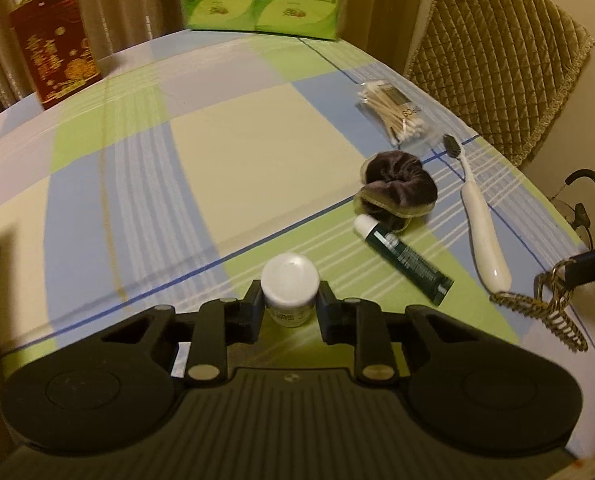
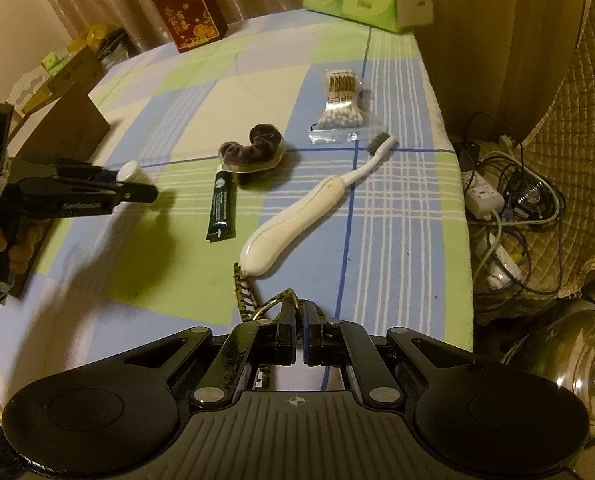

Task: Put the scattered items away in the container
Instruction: 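Grasp the leopard-print claw clip with the right gripper while the left gripper grasps the white jar, then carry the claw clip and white jar in both grippers over the box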

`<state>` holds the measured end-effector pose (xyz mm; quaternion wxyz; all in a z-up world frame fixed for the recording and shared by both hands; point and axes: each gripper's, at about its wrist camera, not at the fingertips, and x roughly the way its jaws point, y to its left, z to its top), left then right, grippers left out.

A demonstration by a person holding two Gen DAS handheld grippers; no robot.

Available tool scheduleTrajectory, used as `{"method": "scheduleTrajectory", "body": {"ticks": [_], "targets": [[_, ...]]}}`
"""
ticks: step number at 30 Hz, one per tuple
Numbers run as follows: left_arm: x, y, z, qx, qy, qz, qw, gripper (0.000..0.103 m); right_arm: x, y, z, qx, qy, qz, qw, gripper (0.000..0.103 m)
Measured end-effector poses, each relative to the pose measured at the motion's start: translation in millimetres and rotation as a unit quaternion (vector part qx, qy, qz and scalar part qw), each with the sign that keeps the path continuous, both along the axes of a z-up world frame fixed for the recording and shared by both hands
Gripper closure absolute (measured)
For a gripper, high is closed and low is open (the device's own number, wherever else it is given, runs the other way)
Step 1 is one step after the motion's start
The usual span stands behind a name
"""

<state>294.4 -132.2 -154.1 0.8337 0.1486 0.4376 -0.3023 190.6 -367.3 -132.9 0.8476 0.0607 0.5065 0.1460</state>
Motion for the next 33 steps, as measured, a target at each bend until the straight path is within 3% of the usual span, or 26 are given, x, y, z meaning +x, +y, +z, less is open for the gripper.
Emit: {"method": "scheduleTrajectory", "body": {"ticks": [12, 27, 33], "targets": [[-33.3, 39.7, 17.1, -0.004, 0.005, 0.033, 0.9994, 0.081, -2.1, 23.0, 8.5, 0.000, -0.012, 0.032, 0.999, 0.103], [-81.2, 99.9, 68.7, -0.039, -0.024, 0.074, 0.9962, 0.081, -3.5, 103.1, 43.1, 0.006, -0.049, 0.113, 0.992, 0.103], [-92.7, 129.7, 82.1, -0.050, -0.032, 0.091, 0.9940, 0.081, -5.1, 99.7, 38.8, -0.005, -0.037, 0.034, 0.999, 0.103]]}}
